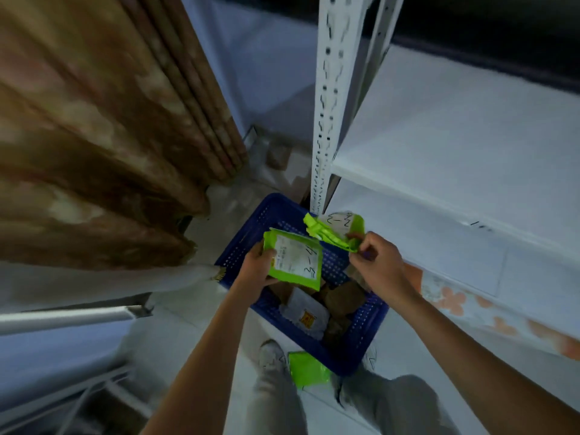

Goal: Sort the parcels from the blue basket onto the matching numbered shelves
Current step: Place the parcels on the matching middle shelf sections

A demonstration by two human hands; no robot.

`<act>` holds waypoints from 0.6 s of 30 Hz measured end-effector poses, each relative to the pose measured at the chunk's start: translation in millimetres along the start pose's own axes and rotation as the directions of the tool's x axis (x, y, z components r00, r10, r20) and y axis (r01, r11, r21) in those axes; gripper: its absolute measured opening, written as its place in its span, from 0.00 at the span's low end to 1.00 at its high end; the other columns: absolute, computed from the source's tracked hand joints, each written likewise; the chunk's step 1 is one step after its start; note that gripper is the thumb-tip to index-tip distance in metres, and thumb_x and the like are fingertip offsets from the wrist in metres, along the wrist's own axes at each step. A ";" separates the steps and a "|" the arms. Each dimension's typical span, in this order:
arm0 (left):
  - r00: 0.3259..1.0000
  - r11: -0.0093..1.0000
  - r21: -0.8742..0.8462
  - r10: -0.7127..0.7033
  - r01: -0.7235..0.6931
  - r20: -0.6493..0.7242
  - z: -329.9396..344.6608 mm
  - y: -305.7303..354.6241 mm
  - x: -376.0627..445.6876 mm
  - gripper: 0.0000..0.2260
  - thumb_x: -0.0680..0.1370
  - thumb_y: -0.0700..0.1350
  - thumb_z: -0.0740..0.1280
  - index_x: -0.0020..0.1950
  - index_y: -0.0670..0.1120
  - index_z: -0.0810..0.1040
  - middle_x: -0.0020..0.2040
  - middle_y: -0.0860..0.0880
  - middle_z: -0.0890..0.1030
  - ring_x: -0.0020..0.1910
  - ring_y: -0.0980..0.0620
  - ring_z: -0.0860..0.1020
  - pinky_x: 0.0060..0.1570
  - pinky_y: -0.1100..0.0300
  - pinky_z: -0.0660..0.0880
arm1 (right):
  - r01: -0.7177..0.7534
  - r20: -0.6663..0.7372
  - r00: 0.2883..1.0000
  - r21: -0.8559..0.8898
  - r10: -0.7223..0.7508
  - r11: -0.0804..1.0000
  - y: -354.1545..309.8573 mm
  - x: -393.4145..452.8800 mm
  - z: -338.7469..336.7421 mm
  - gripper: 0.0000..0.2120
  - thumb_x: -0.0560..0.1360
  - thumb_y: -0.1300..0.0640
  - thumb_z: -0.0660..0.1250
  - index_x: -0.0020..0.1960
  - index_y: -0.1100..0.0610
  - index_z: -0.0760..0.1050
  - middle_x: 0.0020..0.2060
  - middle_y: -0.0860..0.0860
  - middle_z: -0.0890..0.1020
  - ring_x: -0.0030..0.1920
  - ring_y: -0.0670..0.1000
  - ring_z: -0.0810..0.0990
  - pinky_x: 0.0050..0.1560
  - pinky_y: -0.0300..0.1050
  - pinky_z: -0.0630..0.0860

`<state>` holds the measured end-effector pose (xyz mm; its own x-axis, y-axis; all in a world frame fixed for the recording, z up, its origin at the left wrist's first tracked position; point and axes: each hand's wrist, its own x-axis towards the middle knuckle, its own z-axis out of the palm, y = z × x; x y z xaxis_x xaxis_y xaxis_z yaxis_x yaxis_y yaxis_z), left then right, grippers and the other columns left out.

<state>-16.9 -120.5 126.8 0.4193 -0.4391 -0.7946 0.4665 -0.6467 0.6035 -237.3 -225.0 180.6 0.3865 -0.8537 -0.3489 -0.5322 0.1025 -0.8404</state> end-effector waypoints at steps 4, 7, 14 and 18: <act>0.987 0.988 -0.156 0.048 -0.023 0.154 -3.6 47.4 -83.8 0.08 0.83 0.41 0.62 0.59 0.49 0.77 0.58 0.42 0.82 0.56 0.43 0.81 0.48 0.44 0.81 | -0.034 0.068 0.997 0.170 0.022 0.985 -84.0 -39.1 -45.7 0.07 0.73 0.65 0.67 0.37 0.56 0.75 0.50 0.55 0.84 0.51 0.51 0.81 0.50 0.46 0.74; 0.969 0.973 -0.220 0.117 -0.068 0.219 -4.6 79.2 -123.4 0.06 0.83 0.41 0.63 0.56 0.49 0.78 0.56 0.43 0.83 0.53 0.45 0.83 0.47 0.45 0.81 | -0.059 -0.041 0.996 0.319 0.076 0.946 -132.2 -63.2 -71.9 0.10 0.74 0.50 0.67 0.38 0.55 0.78 0.41 0.53 0.83 0.46 0.53 0.81 0.47 0.53 0.75; 0.935 0.962 -0.204 0.233 -0.182 0.267 -2.4 134.9 -165.7 0.06 0.83 0.41 0.62 0.59 0.46 0.74 0.55 0.42 0.81 0.52 0.43 0.82 0.46 0.46 0.79 | -0.099 -0.120 0.969 0.618 0.218 0.780 -168.6 -101.0 -105.6 0.26 0.68 0.67 0.78 0.61 0.57 0.71 0.53 0.57 0.83 0.50 0.57 0.85 0.49 0.59 0.83; 0.904 0.956 -0.154 0.289 -0.252 0.315 5.6 161.3 -178.4 0.04 0.82 0.42 0.65 0.56 0.45 0.75 0.55 0.41 0.82 0.45 0.44 0.84 0.41 0.48 0.82 | -0.185 -0.013 0.955 0.756 0.297 0.628 -182.2 -124.3 -126.0 0.18 0.74 0.69 0.71 0.63 0.70 0.76 0.55 0.66 0.83 0.51 0.62 0.85 0.50 0.60 0.83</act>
<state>-20.8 -149.9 365.5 0.2681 -0.7804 -0.5649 0.4602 -0.4114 0.7867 -283.2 -201.9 429.3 0.2015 -0.7911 -0.5776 0.1636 0.6086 -0.7765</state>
